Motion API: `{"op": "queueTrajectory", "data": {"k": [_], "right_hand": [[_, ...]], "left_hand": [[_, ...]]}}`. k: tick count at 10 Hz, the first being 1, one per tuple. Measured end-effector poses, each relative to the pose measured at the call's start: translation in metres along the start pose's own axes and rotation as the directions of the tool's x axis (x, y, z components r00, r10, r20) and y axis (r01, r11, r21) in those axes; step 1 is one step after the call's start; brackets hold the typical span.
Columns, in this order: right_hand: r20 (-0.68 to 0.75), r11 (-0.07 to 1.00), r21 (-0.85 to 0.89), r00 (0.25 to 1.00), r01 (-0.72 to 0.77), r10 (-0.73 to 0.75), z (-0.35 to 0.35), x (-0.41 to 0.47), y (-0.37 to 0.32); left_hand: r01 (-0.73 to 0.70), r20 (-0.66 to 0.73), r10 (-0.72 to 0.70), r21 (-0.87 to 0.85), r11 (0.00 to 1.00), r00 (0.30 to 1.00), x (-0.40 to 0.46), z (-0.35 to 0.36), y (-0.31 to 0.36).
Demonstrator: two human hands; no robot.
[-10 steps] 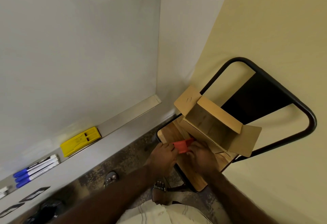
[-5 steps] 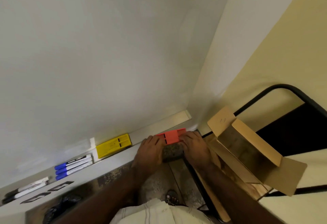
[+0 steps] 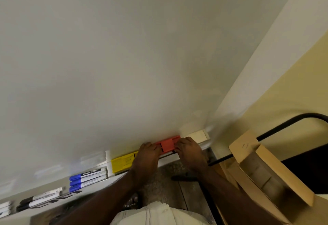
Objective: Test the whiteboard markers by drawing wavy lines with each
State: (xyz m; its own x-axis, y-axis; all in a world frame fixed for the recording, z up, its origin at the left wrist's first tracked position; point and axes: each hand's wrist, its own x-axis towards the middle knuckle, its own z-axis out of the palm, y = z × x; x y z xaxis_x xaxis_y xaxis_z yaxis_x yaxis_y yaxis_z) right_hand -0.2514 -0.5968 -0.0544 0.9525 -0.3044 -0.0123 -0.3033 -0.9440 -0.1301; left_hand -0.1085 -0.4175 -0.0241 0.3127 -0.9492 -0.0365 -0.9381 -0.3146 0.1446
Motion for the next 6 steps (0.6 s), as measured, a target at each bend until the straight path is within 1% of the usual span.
{"op": "queueTrajectory", "data": {"k": [1,2,3,4,5,6], "right_hand": [[0.047,1.000,0.022,0.999,-0.001,0.000,0.006,-0.004,-0.005],[0.061,1.000,0.012,0.998,-0.027,0.026,0.006,-0.006,-0.008],[0.032,0.998,0.023,0.998,-0.063,0.062,0.000,-0.010,-0.010],[-0.024,0.994,0.052,0.995,-0.094,0.095,-0.008,-0.013,-0.011],[-0.073,0.978,0.160,0.987,-0.134,0.147,-0.021,-0.026,-0.019],[-0.092,0.974,0.185,0.985,-0.130,0.149,-0.024,-0.031,-0.019]], "left_hand": [[0.003,0.075,-0.005,0.032,1.000,0.997,0.001,0.011,-0.007],[0.003,0.104,-0.006,0.028,1.000,0.995,-0.001,0.016,-0.011],[-0.013,0.124,0.009,0.034,0.999,0.992,-0.003,0.018,-0.012],[-0.017,0.050,0.017,0.016,1.000,0.999,-0.003,0.014,-0.011],[-0.014,-0.052,0.013,-0.016,1.000,0.999,-0.018,0.004,0.000],[0.011,-0.150,-0.018,-0.048,0.999,0.988,-0.023,-0.003,0.010]]}}
